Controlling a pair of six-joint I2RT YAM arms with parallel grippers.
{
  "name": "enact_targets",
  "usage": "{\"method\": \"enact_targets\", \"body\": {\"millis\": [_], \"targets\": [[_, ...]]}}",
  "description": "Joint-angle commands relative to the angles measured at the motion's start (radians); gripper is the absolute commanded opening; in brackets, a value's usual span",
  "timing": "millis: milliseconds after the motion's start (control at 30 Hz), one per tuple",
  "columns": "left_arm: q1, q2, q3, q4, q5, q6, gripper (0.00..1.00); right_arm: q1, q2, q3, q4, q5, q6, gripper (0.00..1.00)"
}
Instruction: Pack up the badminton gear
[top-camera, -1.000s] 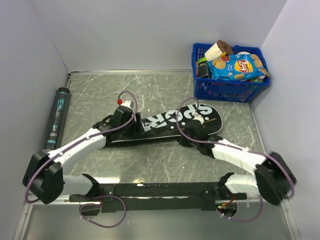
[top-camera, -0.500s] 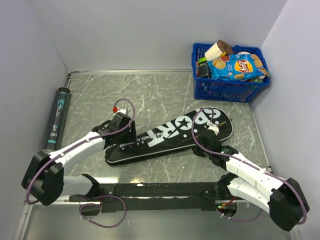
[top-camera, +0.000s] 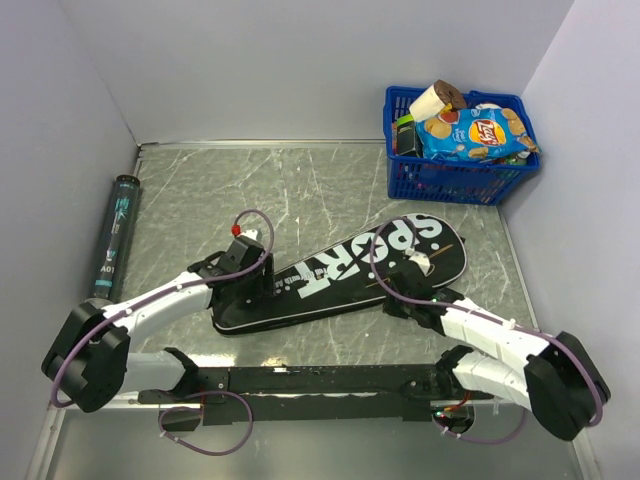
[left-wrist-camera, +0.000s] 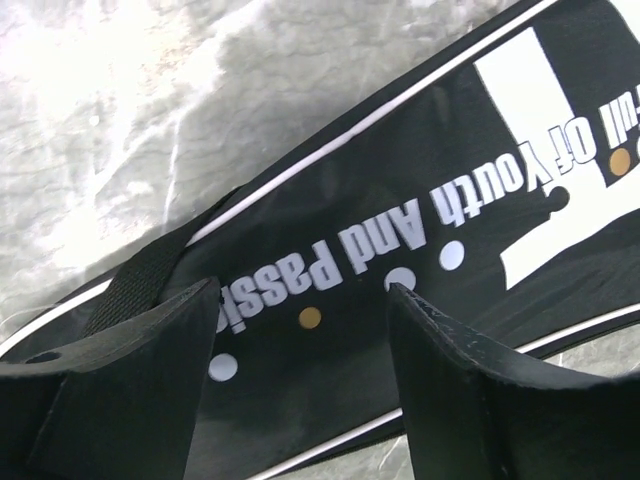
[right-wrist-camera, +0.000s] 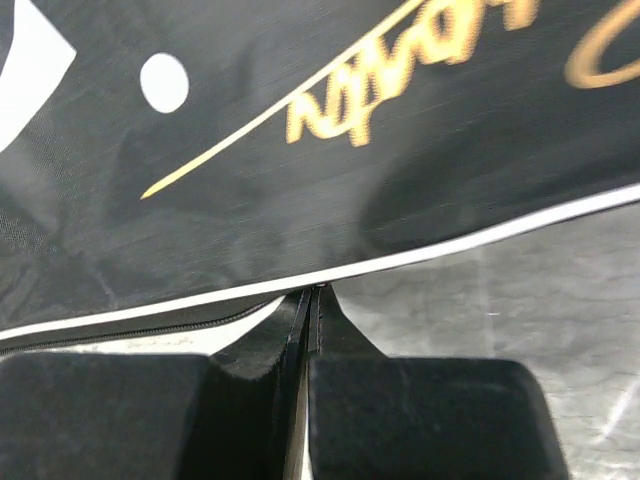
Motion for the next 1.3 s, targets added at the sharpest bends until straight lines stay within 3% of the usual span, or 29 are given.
{"method": "enact_targets", "body": {"millis": [0,400,733,933,1267], "targets": [[-0.034,0.036,-0.037,0.043,0.059,-0.031,0.71,0.102,0.057,0.099,0.058,-0.001,0.047,0.0],[-0.078,0.05,-0.076,0.122,0.071,-0.074,0.69,0.46,0.394,0.372,0.127,0.013,0.176,0.0],[-0.094,-0.008,-0.083,0.129,0.08,-0.077,0.7,0.645,0.729,0.556,0.415,-0.158,0.253,0.0],[-0.097,-0.123,-0.047,0.096,0.079,-0.07,0.73,0.637,0.72,0.507,0.431,-0.09,0.294,0.0],[-0.097,-0.229,0.035,-0.119,-0.035,-0.112,0.78,0.447,0.574,0.3,0.446,-0.047,0.311,0.0]]}}
